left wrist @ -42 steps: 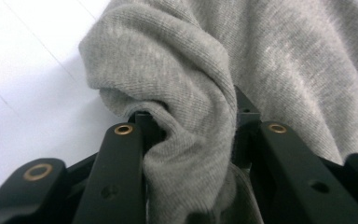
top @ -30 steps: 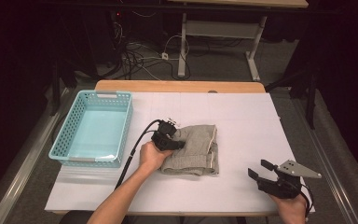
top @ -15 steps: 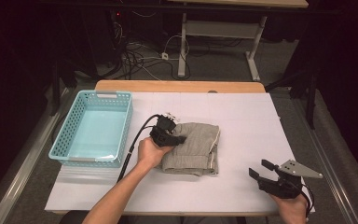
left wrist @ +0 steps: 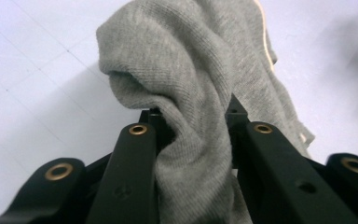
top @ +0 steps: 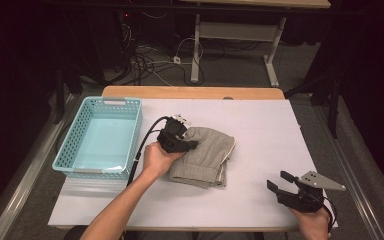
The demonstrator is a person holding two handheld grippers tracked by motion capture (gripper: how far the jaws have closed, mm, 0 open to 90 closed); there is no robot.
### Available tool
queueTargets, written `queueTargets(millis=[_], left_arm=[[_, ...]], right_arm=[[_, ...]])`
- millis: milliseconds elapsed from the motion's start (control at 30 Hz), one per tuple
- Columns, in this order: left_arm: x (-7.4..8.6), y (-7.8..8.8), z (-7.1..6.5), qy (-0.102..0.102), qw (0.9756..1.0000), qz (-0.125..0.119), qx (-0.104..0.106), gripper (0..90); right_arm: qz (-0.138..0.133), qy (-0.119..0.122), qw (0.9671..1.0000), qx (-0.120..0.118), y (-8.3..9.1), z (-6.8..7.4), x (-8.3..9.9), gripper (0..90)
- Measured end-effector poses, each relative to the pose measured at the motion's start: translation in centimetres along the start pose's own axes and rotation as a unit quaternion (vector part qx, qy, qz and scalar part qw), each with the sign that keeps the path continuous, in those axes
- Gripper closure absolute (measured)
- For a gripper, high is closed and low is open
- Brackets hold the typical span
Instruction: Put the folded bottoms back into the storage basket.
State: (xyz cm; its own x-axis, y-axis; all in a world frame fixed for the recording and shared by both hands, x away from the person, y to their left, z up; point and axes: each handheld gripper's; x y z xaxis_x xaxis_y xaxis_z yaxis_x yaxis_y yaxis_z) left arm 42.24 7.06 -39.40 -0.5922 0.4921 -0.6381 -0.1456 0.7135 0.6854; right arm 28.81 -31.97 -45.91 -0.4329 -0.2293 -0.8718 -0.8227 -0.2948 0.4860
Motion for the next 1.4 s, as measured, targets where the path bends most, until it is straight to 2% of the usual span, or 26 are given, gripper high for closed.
queueTargets(millis=[333,467,567,833,1400], left_arm=[[-1.2,2.0,-0.9,-0.017,0.9998,-0.006,-0.005,73.2],[-1.7,3.0,-1.1,-0.018,0.9997,-0.017,-0.003,73.2],[-1.8,3.7,-1.1,-0.018,0.9995,-0.025,-0.002,73.2],[-1.5,5.5,-0.8,-0.009,0.9988,-0.047,0.001,73.3],[-0.4,8.9,-0.2,0.002,0.9972,-0.074,-0.005,73.2]], right_arm=[[-0.003,0.000,1.0000,0.004,0.1,-0.1,0.0,35.1],[-0.006,-0.012,0.9999,0.009,0.3,-0.5,0.1,34.8],[-0.007,-0.012,0.9999,0.009,0.4,-0.5,0.1,34.9],[-0.005,-0.011,0.9999,0.008,0.3,-0.4,0.1,34.8],[-0.006,-0.011,0.9999,0.010,0.4,-0.3,0.1,34.8]])
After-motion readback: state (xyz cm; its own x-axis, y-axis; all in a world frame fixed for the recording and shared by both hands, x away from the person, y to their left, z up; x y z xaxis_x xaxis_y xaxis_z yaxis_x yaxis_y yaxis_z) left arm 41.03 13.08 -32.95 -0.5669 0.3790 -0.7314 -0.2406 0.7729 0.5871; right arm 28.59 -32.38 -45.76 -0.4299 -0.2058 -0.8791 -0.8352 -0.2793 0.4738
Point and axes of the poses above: each handheld gripper's, and its own axes: y roughly backward along the jaws, x roughly out of its underside, z roughly to its left, and after that the axes turned 12 degrees about x, right-handed
